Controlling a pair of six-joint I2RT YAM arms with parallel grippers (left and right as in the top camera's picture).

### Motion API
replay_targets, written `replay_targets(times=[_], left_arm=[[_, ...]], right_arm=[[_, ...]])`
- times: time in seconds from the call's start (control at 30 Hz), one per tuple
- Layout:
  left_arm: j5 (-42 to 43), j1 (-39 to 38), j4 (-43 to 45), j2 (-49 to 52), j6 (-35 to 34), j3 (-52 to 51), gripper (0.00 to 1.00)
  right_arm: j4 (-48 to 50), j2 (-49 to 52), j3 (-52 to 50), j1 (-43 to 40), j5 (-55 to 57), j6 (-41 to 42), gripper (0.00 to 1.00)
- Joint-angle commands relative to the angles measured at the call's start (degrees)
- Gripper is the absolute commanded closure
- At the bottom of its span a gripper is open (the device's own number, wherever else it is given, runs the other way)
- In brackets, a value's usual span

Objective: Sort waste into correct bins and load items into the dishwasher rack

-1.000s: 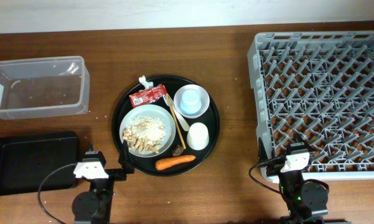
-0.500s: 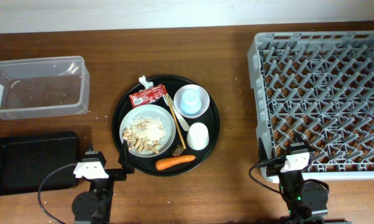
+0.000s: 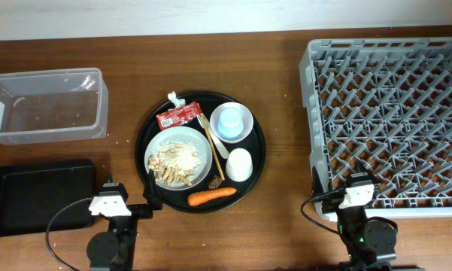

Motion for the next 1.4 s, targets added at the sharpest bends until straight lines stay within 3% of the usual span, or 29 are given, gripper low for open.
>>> replay_targets(times=[0.0, 0.73, 0.8, 0.83, 0.97, 1.03, 1.13, 1.23, 1.3, 1.33, 1.37], left_arm=[[-0.8, -0.3, 0.1, 0.0, 1.2, -0.3, 0.01], [-0.8, -0.3, 0.1, 0.0, 1.1, -0.3, 0.01], [29.3, -0.3, 1.7, 0.0, -17.5, -0.3, 0.01], [36.1, -0.3, 2.6, 0.0, -19.5, -0.3, 0.01], [46.2, -0.3, 8.5, 0.0, -19.5, 0.7, 0.01], [46.2, -0.3, 3.0, 0.1, -18.6, 6.0, 0.01], [44.8, -0.3, -15.8, 7.4, -6.9, 19.5, 0.01], [38.0, -0.3, -32.6, 20.6, 3.0, 34.5, 0.01], [38.1, -0.3, -33.4, 25.1, 3.9, 39.4, 0.01], [43.6, -0.3, -29.5, 25.3, 3.9, 40.7, 0.01], [43.4, -0.3, -30.1, 25.8, 3.9, 42.3, 0.01]], right_arm=[[-0.2, -0.2, -0.3, -0.4, 0.1, 0.4, 0.01], [-0.2, -0.2, -0.3, -0.4, 0.1, 0.4, 0.01], [-0.2, -0.2, -0.3, -0.4, 0.1, 0.4, 0.01], [-0.2, -0.2, -0.3, -0.4, 0.1, 0.4, 0.01], [-0.2, -0.2, -0.3, -0.4, 0.1, 0.4, 0.01], [-0.2, -0.2, -0.3, -0.4, 0.1, 0.4, 0.01], [-0.2, -0.2, -0.3, -0.4, 0.1, 0.4, 0.01], [-0.2, -0.2, -0.3, -0.4, 0.1, 0.4, 0.01], [-0.2, -0.2, -0.3, -0.4, 0.1, 0.4, 0.02], [-0.2, -0.2, -0.3, -0.4, 0.1, 0.4, 0.01], [-0.2, -0.2, -0.3, -0.4, 0.1, 0.4, 0.01]])
